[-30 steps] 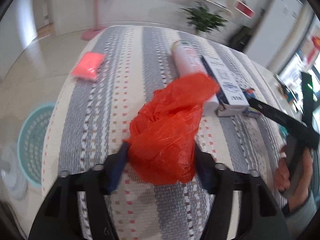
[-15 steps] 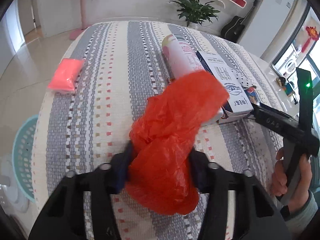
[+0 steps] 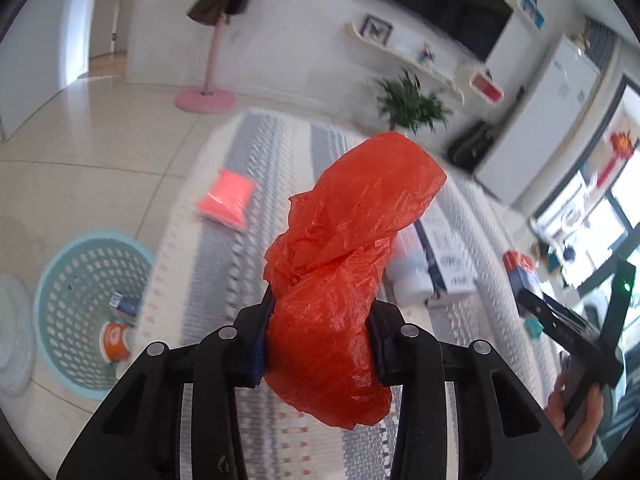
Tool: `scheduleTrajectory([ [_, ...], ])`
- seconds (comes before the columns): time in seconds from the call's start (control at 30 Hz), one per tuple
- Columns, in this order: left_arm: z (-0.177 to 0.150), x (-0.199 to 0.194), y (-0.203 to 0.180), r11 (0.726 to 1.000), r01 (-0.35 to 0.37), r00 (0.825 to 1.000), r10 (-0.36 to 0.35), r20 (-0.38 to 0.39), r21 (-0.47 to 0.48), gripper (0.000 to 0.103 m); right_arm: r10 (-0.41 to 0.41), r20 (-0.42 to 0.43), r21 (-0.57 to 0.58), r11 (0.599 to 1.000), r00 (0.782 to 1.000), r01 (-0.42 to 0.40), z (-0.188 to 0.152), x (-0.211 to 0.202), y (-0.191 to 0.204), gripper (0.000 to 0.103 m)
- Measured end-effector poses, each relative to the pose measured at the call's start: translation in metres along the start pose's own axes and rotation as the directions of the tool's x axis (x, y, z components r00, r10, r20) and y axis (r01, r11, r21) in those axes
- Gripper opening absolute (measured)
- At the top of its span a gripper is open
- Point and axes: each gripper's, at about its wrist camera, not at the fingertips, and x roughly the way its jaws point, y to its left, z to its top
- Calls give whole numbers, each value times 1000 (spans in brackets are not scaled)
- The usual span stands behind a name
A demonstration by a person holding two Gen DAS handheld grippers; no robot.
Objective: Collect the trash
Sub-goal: 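Lift the red bag with the left tool while the right tool grasps the tiger card box, then drop the red bag and tiger box into the blue basket with both tools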
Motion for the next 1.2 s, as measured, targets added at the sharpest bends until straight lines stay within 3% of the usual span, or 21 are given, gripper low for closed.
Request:
scheduleTrajectory([
  [0.23, 17, -59, 42, 995, -44, 988, 57, 142, -89, 36, 170, 111, -137, 978, 979, -155, 32, -47, 93, 60],
  [0.37, 26, -86, 84, 984, -89, 975, 118, 189, -154, 36, 271, 126, -257, 938, 954, -233, 39, -55, 168, 60],
  [0.6, 32, -105, 147, 955, -164, 957, 215, 194, -248, 36, 421, 71, -413, 838, 904, -358, 29, -47, 293, 60],
  [0.73, 31, -103, 180, 933, -201, 950, 261, 173, -299, 36, 449, 17, -459, 797, 893, -392, 15, -27, 345, 60],
  [0.9, 18, -80, 227, 901, -242, 949, 298, 109, -359, 36, 464, -81, -474, 761, 882, -444, 0, 6, 381, 60],
  [1.2, -16, -36, 270, 877, -248, 962, 272, 0, -412, 37, 414, -194, -431, 778, 889, -456, -21, 62, 409, 61],
])
